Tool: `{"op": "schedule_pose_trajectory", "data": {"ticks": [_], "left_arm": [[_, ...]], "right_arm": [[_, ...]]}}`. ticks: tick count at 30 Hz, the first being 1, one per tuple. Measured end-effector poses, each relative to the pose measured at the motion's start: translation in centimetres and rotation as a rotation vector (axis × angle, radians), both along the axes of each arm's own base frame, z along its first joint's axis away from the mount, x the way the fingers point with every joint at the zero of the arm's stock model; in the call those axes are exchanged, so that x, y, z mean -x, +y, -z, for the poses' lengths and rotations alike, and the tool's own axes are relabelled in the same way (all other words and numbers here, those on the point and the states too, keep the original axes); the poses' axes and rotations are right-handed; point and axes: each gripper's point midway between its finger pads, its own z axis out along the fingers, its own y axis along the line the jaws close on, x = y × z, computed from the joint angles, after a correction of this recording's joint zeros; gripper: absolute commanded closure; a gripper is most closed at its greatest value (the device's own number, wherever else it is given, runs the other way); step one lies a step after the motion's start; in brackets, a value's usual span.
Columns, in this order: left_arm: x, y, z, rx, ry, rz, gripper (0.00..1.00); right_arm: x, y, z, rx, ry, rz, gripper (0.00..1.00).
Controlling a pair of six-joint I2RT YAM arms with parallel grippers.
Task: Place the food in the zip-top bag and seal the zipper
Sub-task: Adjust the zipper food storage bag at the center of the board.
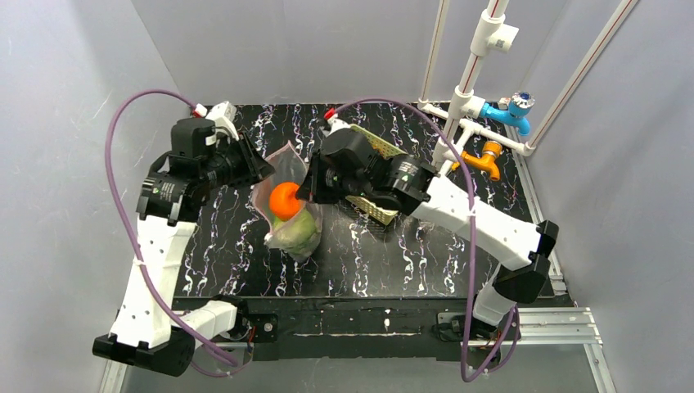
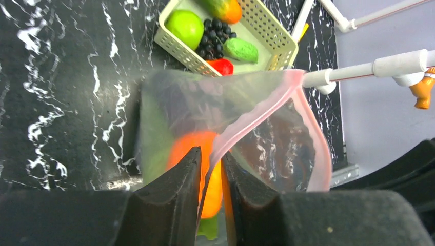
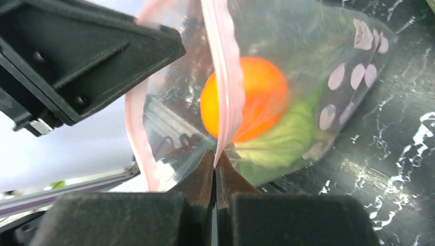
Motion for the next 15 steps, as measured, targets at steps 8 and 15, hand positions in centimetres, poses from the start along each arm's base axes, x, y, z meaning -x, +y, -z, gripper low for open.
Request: {"op": "schedule_pose_trajectory", "data": {"ticks": [8,15], "left_arm": [[1.6,0.8,3.1,-0.067,0.025,0.035,0.83],[1.5,0.4,6.4,-0.088,0.099,0.073,1.00]], "right_arm": [[-3.4,-0.5,0.4,-0.117,0.124,0.003,0.99],[-3.2,0.8,3.5,-0.092,0.210,-0.051,0.99]]}}
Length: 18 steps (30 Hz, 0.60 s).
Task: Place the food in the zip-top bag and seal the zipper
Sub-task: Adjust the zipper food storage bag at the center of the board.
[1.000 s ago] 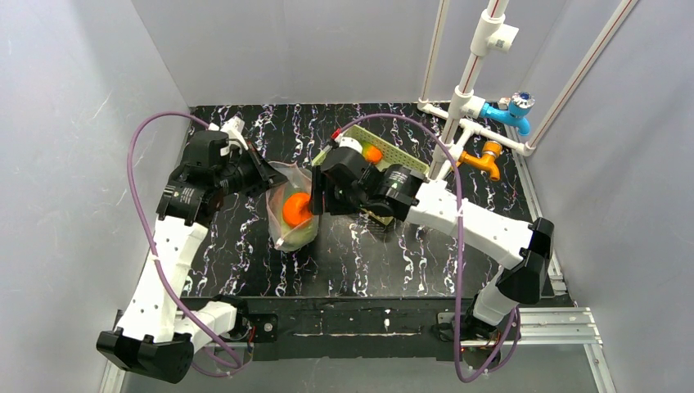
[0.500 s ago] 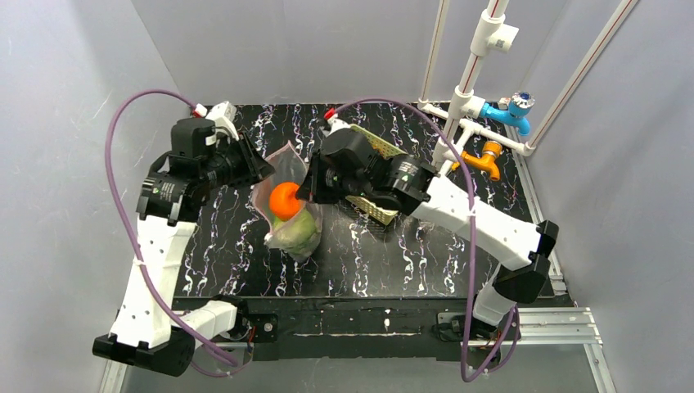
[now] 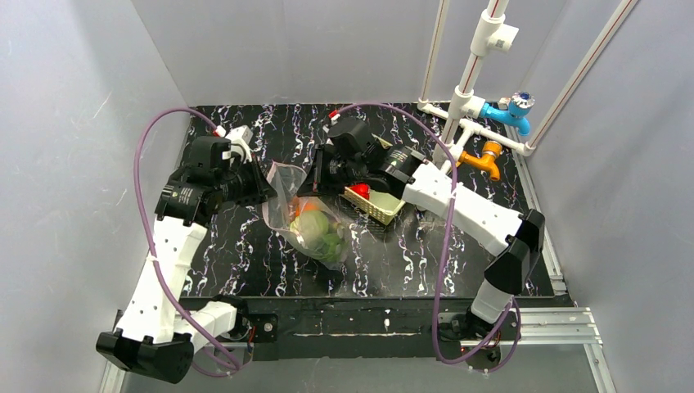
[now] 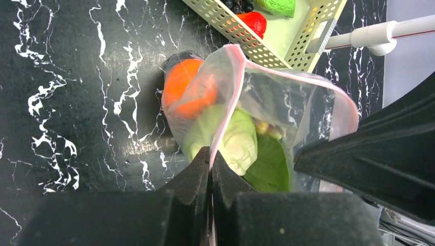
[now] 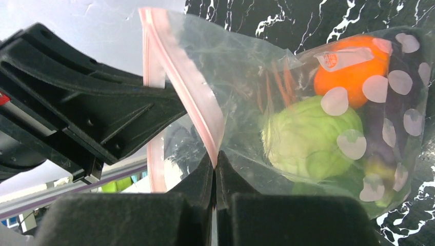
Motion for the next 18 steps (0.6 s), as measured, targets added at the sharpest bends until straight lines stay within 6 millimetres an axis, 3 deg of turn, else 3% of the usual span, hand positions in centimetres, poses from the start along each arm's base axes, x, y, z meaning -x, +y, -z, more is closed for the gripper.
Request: {"op": "schedule_pose_trajectory", "data": {"ticks": [6,7,11,15,18], "left_arm": [[-0.6,-0.1,-0.2,-0.004,-0.013,0.006,1.00],[-0.8,0.1,-0.6,-0.009,-0.025,-0.004,1.00],[-1.9,1.5,-3.2,-0.051,-0.110,-0.082,1.00],[-2.9,2.7,-4.2,-0.094,-0.160,-0.147,1.00],[-3.8,3.3,-4.1,-0.127,-0.157,-0.176,1.00]], "right_arm": [[0.3,0.3,-0.7,-0.021,-0.008,-0.036,0.98],[0.2,0.4,-1.0,-0.030,-0.017,-0.046,0.93],[-0.7,1.0,-2.7,-0.059,-0.094,-0.095,0.53],[-2.1,1.4,-4.5,-0.036,-0.235,-0.142,0.30],[-2.5,0.5,-5.1,0.006,-0.316,-0.172,0.18]]}}
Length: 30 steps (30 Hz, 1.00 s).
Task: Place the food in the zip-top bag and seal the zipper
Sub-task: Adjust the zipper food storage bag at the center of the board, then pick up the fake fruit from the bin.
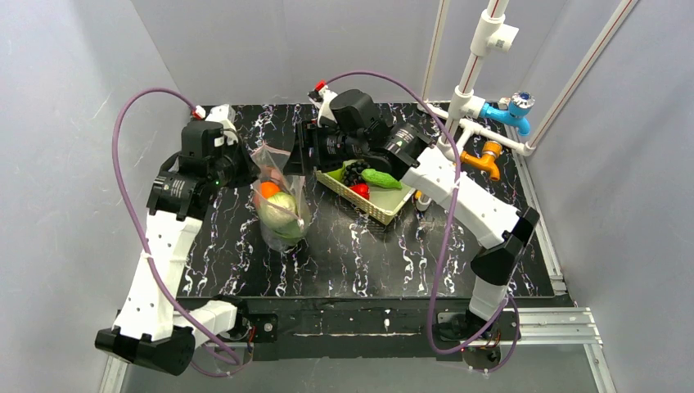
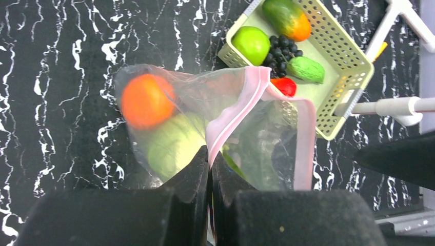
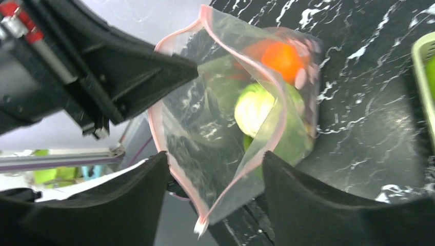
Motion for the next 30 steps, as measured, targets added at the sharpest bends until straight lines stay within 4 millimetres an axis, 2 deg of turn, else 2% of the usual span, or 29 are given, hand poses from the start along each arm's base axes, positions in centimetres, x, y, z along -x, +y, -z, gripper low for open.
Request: {"op": "schedule_pose_trajectory", "data": {"ticks": [4,7,11,14,18,25,30], "left_arm": [[-1.4,0.4,0.7,-0.036,0.018,-0.023,1.00],[-2.2,0.6,1.2,-0.065,0.021,-0.027,1.00],[-3.5,0.9,1.7,-0.118,0.016,-0.012,1.00],[-4.8,1.0,2.1,-0.152,0.002,-0.001,1.00],[-5.7,0.8,2.9,-0.163,-0.028,0.015,1.00],[-6.3,-0.3,5.0,-0.141,-0.036,0.098,1.00],[-6.1,-0.2,6.1,-0.104,-0.049,0.109,1.00]], "right_arm": [[-0.3,-1.7,-0.6,0.040,-0.080,-0.012,0.13],[-1.2,-3.9,-1.5,0.054,-0.113,0.024,0.08],[-3.3,-8.4,-2.2,0.078,-0.155,0.140,0.05],[-4.7,-11.4,-1.3,0.110,-0.157,0.224,0.05],[-6.4,-13.0,1.4,0.158,-0.131,0.281,0.05],[-9.4,-12.4,8.0,0.288,-0.055,0.334,0.06],[-11.0,-12.4,13.0,0.366,0.036,0.370,0.08]]}}
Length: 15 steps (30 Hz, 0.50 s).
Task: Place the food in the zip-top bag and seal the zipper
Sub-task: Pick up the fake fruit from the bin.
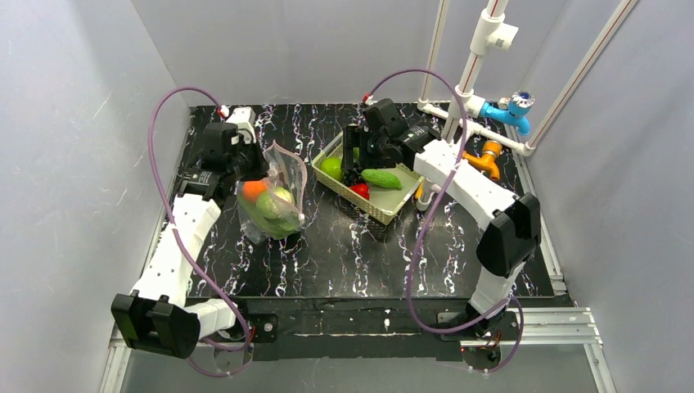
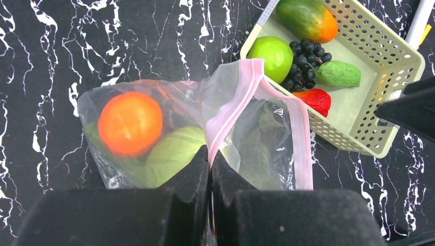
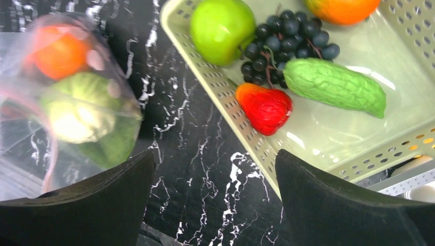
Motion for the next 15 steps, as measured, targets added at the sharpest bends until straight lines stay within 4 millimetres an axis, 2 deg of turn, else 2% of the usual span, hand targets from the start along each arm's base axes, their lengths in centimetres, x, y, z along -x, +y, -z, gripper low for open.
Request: {"op": "schedule_pose_trajectory", "data": {"ticks": [4,8,11,15], "left_arm": [[0.3,-0.2,0.0,0.024,-0.015,0.007,1.00],[0.1,-0.5,-0.4,0.046,-0.030,0.017,1.00],[0.0,-0.6,-0.3,0.051,-0.031,0.018,1.00],[0.0,-0.5,0.0,0.052,-0.024,0.012,1.00]], "right_arm": [[-1.2,-0.8,3.5,0.036,0.078,0.044,0.04],[-2.2,-0.5,6.2,0.080,0.105,0.003,0.04],[-3.7,0.6,7.4,0.100,0.095,-0.058,0.08],[-6.3,2.6,7.9,0.098,0.054,-0.108,0.13]]}}
